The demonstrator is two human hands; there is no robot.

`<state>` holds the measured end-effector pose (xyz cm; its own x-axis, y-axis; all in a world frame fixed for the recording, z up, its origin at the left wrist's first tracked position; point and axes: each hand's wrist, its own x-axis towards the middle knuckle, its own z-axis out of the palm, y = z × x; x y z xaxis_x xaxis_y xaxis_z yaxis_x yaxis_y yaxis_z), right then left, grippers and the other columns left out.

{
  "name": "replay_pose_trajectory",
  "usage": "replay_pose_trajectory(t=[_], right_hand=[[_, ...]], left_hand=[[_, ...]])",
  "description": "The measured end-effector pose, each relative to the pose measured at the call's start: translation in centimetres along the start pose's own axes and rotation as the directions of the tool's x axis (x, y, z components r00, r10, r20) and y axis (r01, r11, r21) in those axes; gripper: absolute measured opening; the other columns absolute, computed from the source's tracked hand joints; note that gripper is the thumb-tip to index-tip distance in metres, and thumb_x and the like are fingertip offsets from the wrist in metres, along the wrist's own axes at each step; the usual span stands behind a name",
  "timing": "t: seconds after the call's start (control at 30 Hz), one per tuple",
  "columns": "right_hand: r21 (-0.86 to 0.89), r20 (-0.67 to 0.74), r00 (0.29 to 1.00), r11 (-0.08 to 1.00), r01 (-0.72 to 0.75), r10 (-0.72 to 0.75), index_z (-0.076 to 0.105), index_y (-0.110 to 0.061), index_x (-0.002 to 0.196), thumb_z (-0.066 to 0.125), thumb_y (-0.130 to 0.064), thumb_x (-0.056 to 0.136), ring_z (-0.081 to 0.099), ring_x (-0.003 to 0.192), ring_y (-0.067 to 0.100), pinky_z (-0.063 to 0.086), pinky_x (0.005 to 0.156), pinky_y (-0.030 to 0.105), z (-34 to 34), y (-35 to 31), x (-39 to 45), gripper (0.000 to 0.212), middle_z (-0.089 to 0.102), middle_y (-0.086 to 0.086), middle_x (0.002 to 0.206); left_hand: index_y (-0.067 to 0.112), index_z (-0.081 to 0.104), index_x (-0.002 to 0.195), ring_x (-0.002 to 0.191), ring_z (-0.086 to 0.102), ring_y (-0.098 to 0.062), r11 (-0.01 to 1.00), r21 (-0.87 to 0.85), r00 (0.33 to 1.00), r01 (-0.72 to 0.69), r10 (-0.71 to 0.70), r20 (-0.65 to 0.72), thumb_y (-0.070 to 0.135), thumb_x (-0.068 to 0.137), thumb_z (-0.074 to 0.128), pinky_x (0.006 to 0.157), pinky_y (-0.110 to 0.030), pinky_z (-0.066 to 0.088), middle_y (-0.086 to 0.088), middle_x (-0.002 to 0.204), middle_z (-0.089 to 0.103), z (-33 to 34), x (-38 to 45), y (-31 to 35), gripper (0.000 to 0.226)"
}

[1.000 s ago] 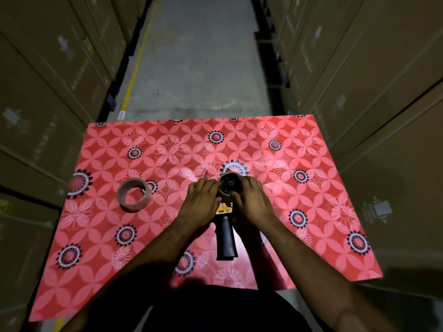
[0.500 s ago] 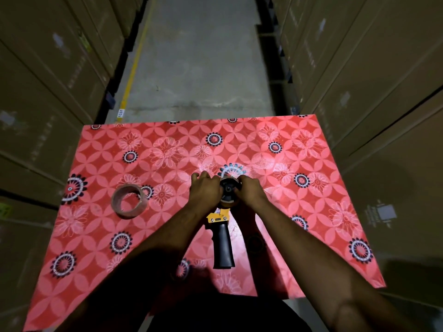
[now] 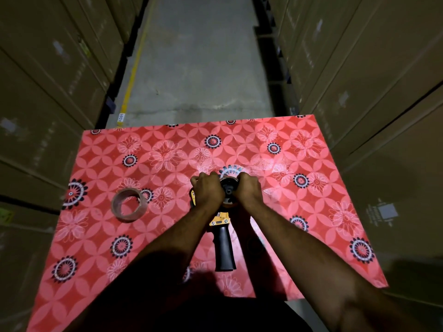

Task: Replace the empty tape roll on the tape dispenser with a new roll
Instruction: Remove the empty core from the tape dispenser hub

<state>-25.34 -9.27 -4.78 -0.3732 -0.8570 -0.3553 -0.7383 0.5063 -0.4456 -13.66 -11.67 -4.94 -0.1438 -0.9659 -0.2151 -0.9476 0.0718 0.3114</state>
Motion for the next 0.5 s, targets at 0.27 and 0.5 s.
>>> replay_pose_trajectory(t=[0.27, 0.5], right_hand=[[0.429, 0.172, 0.969, 0.899, 0.087, -0.176, 0.064, -0.015, 0.128, 0.078, -0.028, 0.083, 0.072, 0.098, 0.02, 0.056, 0.087, 0.03, -0.6, 4.9, -0.8, 0.049, 0.074, 0.005, 0.114], [0.423, 0.039, 0.932, 0.851, 0.311, -0.359, 0.06, -0.013, 0.129, 0.097, -0.011, 0.051, 0.058, 0.098, -0.001, 0.035, 0.077, -0.003, 0.9, 5.2, -2.5, 0.086, 0.063, -0.011, 0.112]], left_hand=[[0.02, 0.057, 0.137, 0.138, 0.033, -0.029, 0.959, -0.263, 0.97, -0.105, 0.157, 0.186, 0.03, 0.092, 0.057, 0.109, -0.044, 0.029, -0.009, 0.142, 0.046, -1.7, -1.3, -4.6, 0.046], [0.03, 0.057, 0.139, 0.148, 0.024, -0.018, 0.954, -0.177, 0.958, -0.241, 0.263, 0.115, 0.042, 0.074, 0.068, 0.107, -0.042, 0.024, 0.003, 0.144, 0.058, -0.7, -2.7, -5.4, 0.067]])
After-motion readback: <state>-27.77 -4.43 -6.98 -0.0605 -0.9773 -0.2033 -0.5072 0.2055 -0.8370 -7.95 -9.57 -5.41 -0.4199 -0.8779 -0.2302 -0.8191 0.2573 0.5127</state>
